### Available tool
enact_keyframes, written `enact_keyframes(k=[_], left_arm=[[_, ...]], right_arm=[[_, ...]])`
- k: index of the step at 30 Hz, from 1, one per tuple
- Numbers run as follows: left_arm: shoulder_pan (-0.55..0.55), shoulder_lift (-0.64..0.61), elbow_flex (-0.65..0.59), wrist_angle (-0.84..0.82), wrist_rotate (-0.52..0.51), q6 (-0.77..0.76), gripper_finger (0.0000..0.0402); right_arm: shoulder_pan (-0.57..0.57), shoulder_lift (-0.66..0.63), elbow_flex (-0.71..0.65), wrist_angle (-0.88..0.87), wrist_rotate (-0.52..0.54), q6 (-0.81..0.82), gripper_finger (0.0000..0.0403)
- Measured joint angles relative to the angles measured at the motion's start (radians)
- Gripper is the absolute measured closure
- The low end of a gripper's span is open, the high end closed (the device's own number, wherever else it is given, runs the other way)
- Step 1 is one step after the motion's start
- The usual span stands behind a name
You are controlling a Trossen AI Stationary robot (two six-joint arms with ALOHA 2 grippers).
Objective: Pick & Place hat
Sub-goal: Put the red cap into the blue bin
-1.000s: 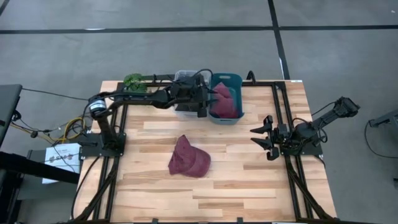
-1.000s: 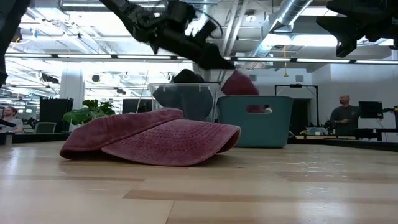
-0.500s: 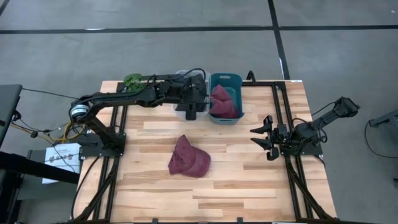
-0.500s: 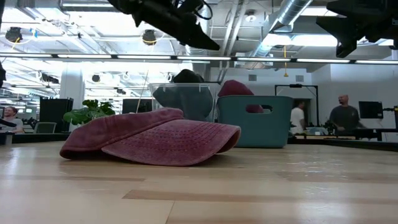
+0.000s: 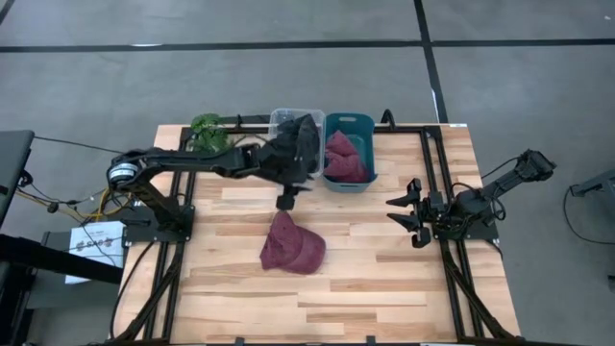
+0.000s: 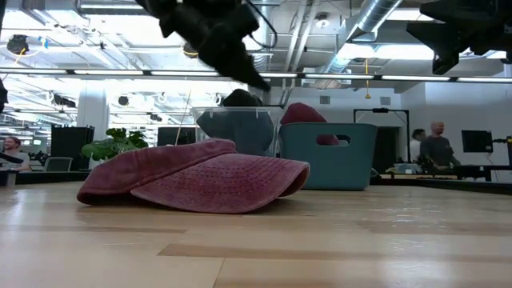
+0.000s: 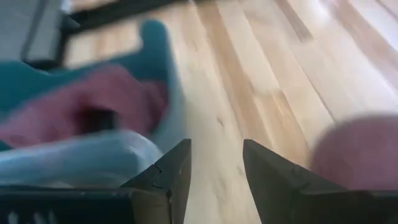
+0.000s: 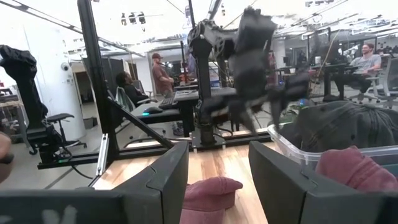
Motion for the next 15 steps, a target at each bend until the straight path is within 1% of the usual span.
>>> enact_keyframes(k=[4, 7, 11, 15], left_arm=[[-0.004, -0.015, -0.107, 0.002, 0.001, -0.021, 0.0258], [0.003, -0.064, -0.204, 0.059, 0.0, -0.071, 0.0258], [0.001, -0.182, -0.365, 0.186, 0.036, -0.153, 0.0258], [-0.01, -0.348, -0.509, 0.328, 0.046, -0.273, 0.0258]], right_arm=[[0.0, 0.0, 0.0, 0.0, 0.0, 0.0, 0.0242], [0.0, 0.0, 0.0, 0.0, -0.001, 0.0, 0.0242], [0.0, 0.0, 0.0, -0.008, -0.001, 0.0, 0.0242], [0.0, 0.0, 0.0, -0.014, -0.001, 0.015, 0.0242]])
